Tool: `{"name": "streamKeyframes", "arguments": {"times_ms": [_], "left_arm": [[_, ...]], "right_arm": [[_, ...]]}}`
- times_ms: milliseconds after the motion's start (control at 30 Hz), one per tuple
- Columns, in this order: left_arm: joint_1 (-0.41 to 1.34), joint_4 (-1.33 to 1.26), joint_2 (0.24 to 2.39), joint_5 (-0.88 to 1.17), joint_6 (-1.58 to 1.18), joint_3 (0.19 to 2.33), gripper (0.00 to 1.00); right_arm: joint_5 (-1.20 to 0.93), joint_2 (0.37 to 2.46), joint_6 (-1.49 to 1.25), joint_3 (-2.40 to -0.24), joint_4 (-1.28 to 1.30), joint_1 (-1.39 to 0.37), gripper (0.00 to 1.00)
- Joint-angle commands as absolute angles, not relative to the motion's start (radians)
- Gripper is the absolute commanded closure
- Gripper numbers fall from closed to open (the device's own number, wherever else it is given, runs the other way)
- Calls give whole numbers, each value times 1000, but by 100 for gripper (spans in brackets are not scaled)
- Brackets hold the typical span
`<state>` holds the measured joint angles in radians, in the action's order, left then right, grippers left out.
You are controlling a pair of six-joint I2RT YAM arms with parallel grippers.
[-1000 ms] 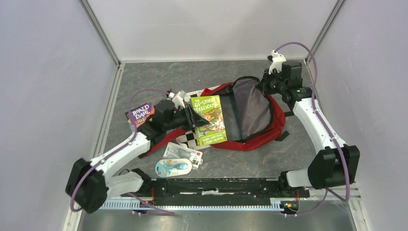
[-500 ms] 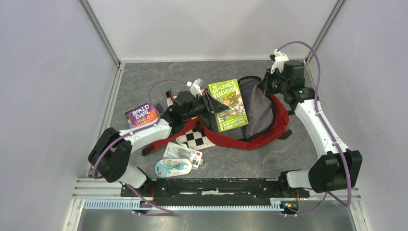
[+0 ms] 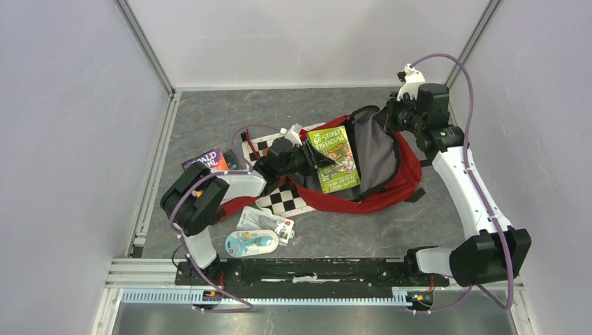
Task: Pack the student bag
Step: Place the book in the student bag.
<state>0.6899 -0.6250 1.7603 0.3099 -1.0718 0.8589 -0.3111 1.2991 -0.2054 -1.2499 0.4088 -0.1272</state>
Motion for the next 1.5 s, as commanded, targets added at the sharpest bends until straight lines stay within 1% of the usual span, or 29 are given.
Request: {"name": "streamKeyframes", "arguments": {"times_ms": [0,267,633,800,1067,1300,1333,1400,1467], "left_arm": [[692,-738,1796,250,-1052,891,98],[736,-624,1858,231,-1059,1007,98],[800,-758,1946,283,-1200,1254,98],[807,-767,1985,263,-1178,1258,98],[819,-712,2134,215,-1133,1273,98],[865,-562,2151,163,-1078,1361,98],[873,-537,2151,152,-1065,1379,97],[890,-481,2155,136,-1034,1417,93],[896,-418,2158,135,-1009,1445,86]], "right_arm": [[-351,1242,-247,-1320,319,-131,100],[-330,1252,-250,-1322,315,-166,100],[-276,1285,-248,-1324,313,-246,100],[-272,1296,-246,-1327,312,-263,100],[-246,1312,-241,-1316,313,-299,100],[-220,1318,-238,-1300,313,-313,100],[-212,1318,-236,-1294,312,-313,100],[-186,1310,-231,-1284,313,-314,100],[-138,1300,-219,-1274,324,-314,100]]}}
